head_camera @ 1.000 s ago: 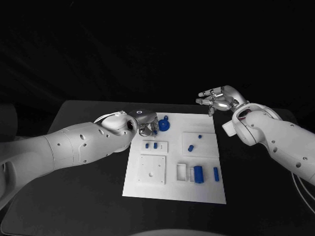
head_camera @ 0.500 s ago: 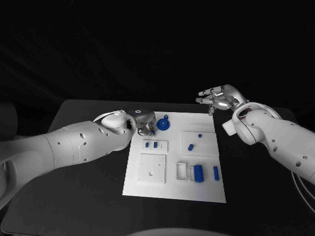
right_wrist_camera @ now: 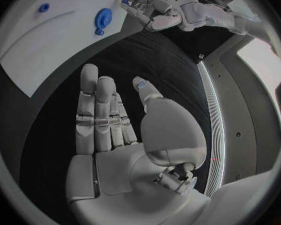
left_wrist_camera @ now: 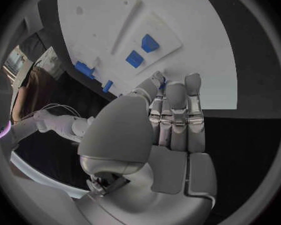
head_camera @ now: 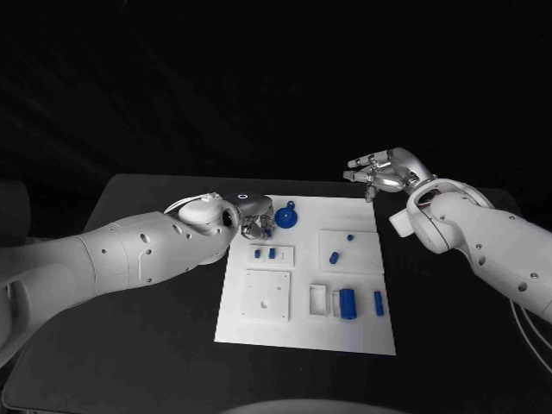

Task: Assemble the parts on the task board

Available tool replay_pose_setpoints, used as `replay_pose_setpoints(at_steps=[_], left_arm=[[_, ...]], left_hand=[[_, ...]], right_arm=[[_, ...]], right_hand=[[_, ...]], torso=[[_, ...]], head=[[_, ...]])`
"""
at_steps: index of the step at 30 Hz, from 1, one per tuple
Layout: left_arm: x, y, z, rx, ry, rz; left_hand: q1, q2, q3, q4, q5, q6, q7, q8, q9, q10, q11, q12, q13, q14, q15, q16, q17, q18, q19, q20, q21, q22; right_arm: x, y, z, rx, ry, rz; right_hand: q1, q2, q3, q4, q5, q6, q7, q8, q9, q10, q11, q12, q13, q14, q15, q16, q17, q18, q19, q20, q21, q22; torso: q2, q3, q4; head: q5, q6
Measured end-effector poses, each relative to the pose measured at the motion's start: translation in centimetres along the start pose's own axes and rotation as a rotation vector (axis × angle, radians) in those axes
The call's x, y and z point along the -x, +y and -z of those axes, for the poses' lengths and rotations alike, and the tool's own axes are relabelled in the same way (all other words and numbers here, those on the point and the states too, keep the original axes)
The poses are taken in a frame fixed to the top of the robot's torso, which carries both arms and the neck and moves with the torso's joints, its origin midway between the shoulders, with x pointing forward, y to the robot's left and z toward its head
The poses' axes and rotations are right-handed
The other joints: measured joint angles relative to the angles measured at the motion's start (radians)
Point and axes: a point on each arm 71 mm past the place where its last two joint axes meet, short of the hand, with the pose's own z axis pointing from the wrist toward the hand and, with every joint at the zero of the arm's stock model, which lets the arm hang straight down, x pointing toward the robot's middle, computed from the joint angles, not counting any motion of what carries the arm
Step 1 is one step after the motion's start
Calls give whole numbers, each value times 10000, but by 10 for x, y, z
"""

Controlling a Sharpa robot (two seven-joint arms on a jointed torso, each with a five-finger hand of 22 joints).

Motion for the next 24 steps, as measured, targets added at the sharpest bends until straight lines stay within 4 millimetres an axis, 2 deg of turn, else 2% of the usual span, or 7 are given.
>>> replay_pose_setpoints(at_steps=[24], left_arm=[[-3,-3,-1,-69,129,-98]], left_hand=[[0,0,-1,1,-38,-6,-4,-36,-12,0,0,0,14,0,0,0,-8,-1,-37,37,0,7]], right_arm=[[0,0,0,-5,-3,1]], right_hand=[[0,0,-1,0,0,1,-3,0,0,-1,-1,0,1,1,0,0,1,-7,15,15,0,1]], torso=[[3,1,-7]], head=[[-6,-31]])
